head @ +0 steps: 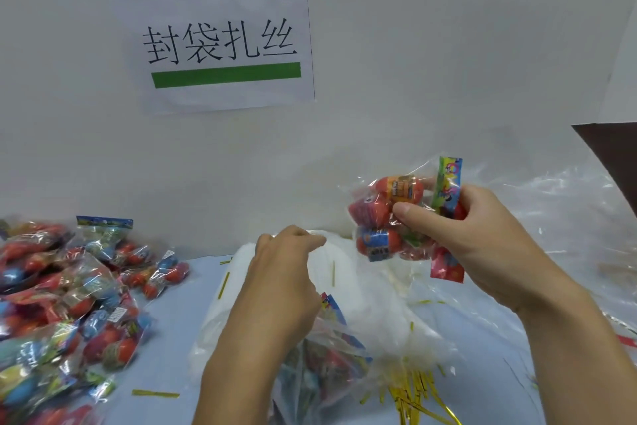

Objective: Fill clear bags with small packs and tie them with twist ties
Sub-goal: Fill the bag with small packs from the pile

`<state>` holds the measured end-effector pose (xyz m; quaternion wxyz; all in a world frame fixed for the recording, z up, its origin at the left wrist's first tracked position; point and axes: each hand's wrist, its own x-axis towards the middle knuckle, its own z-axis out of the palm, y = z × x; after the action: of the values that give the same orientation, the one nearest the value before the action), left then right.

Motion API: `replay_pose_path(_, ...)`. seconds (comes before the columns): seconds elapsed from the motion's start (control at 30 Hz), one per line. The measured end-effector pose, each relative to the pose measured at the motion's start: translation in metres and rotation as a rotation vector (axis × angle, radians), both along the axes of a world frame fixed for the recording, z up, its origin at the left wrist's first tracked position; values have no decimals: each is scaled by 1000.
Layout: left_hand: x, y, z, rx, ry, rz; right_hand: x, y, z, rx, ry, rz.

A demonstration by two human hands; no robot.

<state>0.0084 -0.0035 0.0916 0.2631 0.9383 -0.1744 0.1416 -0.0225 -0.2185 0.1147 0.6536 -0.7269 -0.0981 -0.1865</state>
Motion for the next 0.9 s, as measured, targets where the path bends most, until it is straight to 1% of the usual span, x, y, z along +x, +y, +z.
replay_pose_path(0.1,0,2,1,-28,40,-72,-1,-3,-2,-12,68,146)
replay_pose_path(0.17,-1,3,3,-33,70,-92,-3,-7,-3,-12,156,273)
replay_pose_path(0.23,-2,4,7,-17,100,-98,-7,-7,-4,-89,262,368)
replay_pose_path(0.27,-3,5,8,2,111,-98,-7,-6,-5,-147,289,376)
replay_pose_path(0.33,-6,6,11,50,140,-106,-4,0,-8,-217,286,284)
replay_pose_path(0.4,-7,6,12,70,190,-141,2,6,-11,-214,242,119)
replay_pose_path(0.5,-9,5,12,49,264,-166,9,18,-16,-192,192,2)
replay_pose_path(0.6,-10,3,12,27,265,-152,14,32,-19,-194,167,-7)
replay_pose_path(0.77,-10,3,13,20,227,-162,16,45,-22,-310,216,52)
replay_pose_path(0.83,-10,2,13,8,213,-193,17,49,-23,-373,220,30)
replay_pose_path(0.9,-10,1,13,-26,185,-222,20,53,-24,-405,196,-40)
